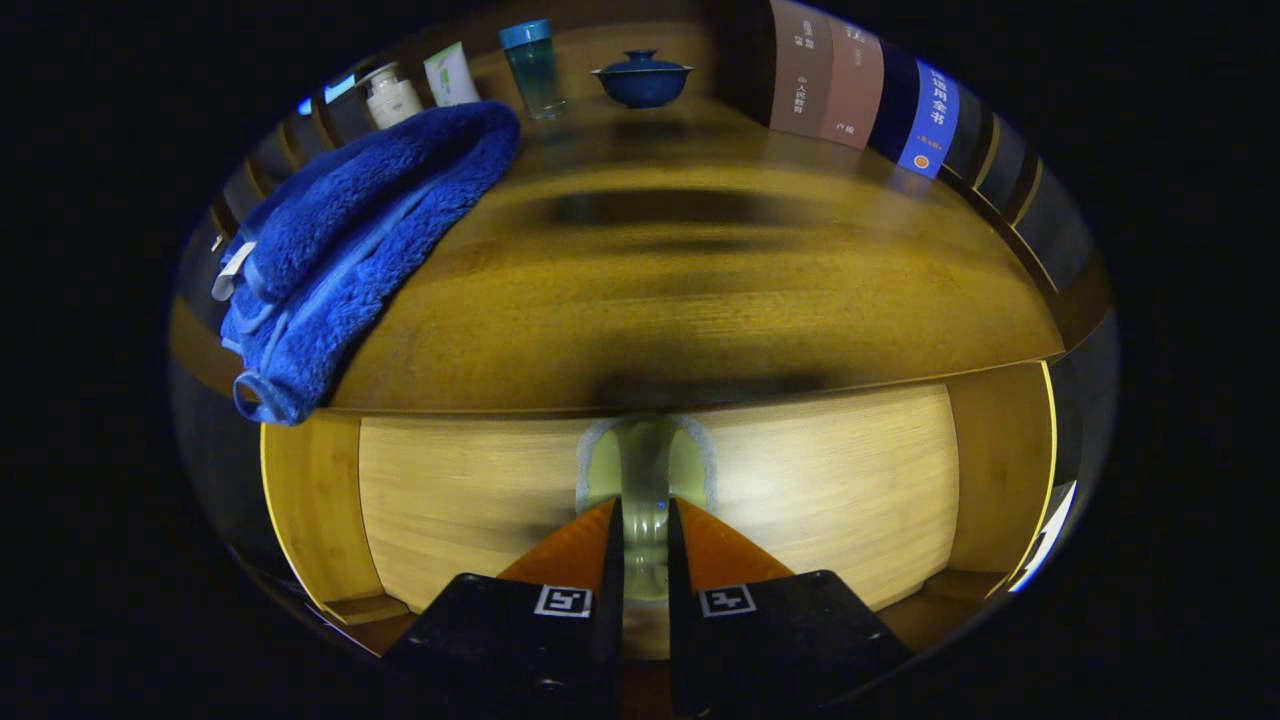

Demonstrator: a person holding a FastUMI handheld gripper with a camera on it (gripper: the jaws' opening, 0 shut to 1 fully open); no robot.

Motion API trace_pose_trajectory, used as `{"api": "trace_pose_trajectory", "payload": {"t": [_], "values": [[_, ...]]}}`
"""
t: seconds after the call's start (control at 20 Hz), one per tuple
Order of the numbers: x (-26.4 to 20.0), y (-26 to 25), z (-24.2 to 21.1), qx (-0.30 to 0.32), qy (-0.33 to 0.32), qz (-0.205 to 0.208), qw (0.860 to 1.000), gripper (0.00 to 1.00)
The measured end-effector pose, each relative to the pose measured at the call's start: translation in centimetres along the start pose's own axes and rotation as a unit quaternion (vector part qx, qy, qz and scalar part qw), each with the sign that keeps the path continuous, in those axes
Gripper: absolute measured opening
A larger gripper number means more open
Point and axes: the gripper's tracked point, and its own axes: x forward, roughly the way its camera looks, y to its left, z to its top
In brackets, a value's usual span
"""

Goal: Pull open the drawer, take out the items inside it, and place them on the countertop above the cabinet.

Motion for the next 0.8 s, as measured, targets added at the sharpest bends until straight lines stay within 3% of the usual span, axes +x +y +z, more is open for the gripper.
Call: {"api": "trace_pose_trajectory", "payload": {"t": [0.2,0.45,0.6,0.8], "values": [[-4.2,0.6,-0.7,-0.002,-0.05,0.023,0.998,0.24],[-12.1,-0.2,0.7,0.001,-0.169,0.022,0.985,0.24],[-15.2,-0.3,4.3,0.004,-0.227,0.017,0.974,0.24],[-15.3,1.3,9.3,-0.003,-0.242,0.028,0.97,0.24]]}}
